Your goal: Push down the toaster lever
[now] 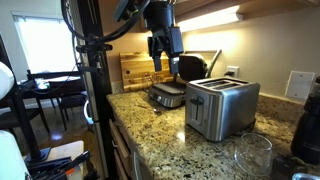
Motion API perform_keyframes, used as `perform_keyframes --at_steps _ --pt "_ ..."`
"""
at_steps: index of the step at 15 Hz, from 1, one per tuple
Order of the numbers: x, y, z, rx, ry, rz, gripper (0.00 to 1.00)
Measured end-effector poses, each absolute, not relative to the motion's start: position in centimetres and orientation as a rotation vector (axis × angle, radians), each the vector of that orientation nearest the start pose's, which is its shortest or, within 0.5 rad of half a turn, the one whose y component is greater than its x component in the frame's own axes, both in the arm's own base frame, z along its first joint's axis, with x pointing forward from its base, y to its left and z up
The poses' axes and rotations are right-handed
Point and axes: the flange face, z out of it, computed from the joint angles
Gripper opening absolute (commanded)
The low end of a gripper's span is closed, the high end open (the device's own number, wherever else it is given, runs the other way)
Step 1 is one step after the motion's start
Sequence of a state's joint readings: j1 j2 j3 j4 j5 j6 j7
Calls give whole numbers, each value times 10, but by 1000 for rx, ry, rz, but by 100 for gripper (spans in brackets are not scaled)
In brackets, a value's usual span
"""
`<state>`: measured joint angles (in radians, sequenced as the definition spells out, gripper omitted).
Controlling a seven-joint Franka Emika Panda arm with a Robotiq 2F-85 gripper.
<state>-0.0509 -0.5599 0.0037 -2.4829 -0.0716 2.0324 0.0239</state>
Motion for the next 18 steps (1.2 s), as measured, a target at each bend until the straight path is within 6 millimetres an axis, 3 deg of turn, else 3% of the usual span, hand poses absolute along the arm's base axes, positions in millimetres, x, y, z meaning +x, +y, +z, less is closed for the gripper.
perform_keyframes --at_steps 9,10,11,18 --pt "411 -18 471 -3187 52 -151 100" --pt "413 -17 470 -3186 50 -157 93" --pt "416 -17 468 -3185 49 -164 74" --pt "425 -15 466 -3146 78 -220 27"
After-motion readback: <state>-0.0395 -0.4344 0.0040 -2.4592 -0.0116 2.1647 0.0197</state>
